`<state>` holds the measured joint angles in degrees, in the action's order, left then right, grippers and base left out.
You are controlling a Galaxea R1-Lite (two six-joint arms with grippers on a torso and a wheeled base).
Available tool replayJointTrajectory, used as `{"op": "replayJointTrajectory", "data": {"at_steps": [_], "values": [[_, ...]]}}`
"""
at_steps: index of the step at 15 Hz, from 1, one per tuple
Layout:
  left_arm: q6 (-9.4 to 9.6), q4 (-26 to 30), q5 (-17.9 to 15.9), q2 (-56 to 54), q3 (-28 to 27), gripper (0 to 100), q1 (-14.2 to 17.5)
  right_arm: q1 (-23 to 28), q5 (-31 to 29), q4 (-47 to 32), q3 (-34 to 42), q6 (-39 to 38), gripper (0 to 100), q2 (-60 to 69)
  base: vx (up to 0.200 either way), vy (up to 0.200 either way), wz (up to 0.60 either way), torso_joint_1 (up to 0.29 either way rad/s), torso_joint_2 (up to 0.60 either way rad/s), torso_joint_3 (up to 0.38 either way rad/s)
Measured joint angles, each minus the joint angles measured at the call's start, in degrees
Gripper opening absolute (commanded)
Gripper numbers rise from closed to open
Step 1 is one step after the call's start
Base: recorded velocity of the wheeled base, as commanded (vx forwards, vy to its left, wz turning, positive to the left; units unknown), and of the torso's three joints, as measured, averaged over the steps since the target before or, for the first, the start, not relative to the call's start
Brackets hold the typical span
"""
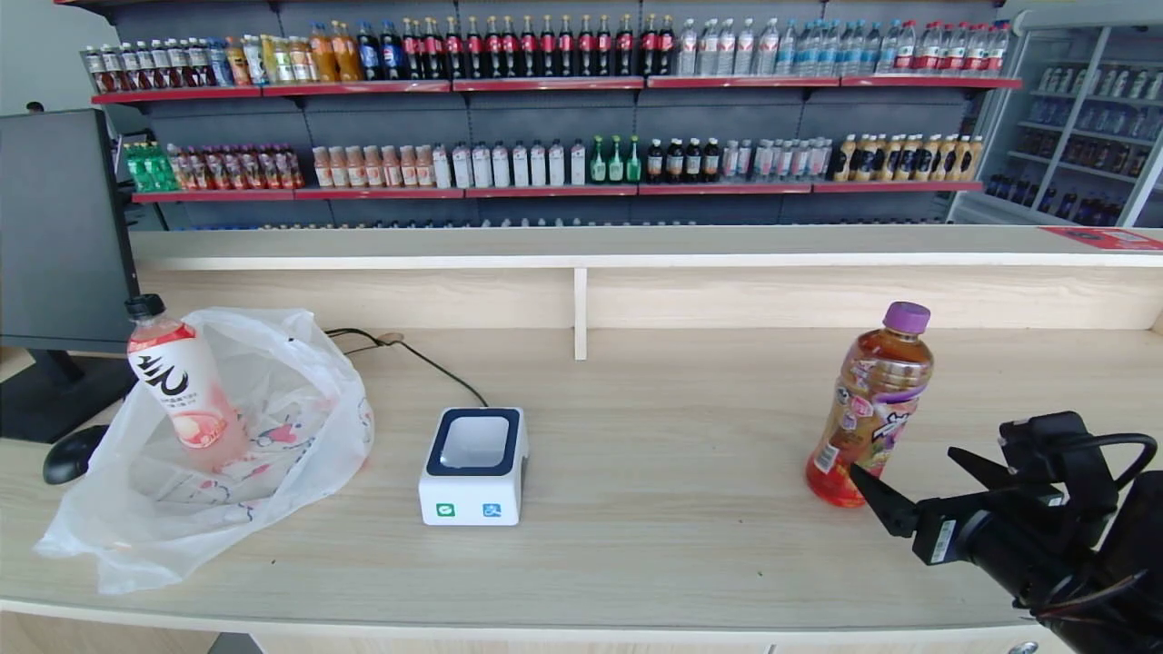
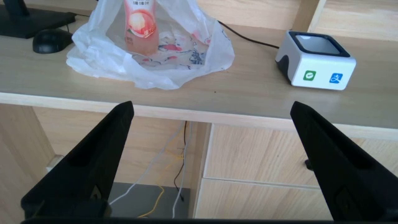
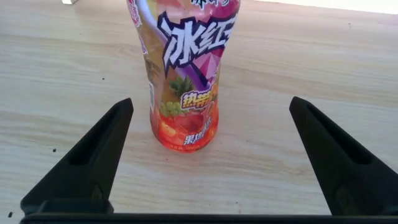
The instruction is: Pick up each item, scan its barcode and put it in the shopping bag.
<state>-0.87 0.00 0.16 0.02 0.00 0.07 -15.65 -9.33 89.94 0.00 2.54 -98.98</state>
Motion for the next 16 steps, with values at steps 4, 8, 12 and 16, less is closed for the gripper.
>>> {"op": "replayJointTrajectory", "data": {"at_steps": [4, 8, 12, 16], "values": [[0.00, 0.00, 0.00, 0.00, 0.00, 100, 0.00, 0.04, 0.05, -0.02, -1.15, -0.44, 100, -2.05, 0.000, 0.000, 0.00, 0.000, 0.00, 0.000], [-0.06, 0.00, 0.00, 0.00, 0.00, 100, -0.02, 1.93, 0.00, -0.04, -3.58, -0.62, 100, -5.13, 0.000, 0.000, 0.00, 0.000, 0.00, 0.000], [0.00, 0.00, 0.00, 0.00, 0.00, 100, 0.00, 2.40, 0.00, 0.02, -3.33, -0.65, 100, -6.25, 0.000, 0.000, 0.00, 0.000, 0.00, 0.000], [-0.04, 0.00, 0.00, 0.00, 0.00, 100, 0.00, 3.10, 0.00, -0.02, -1.57, -0.62, 100, -5.88, 0.000, 0.000, 0.00, 0.000, 0.00, 0.000]]}}
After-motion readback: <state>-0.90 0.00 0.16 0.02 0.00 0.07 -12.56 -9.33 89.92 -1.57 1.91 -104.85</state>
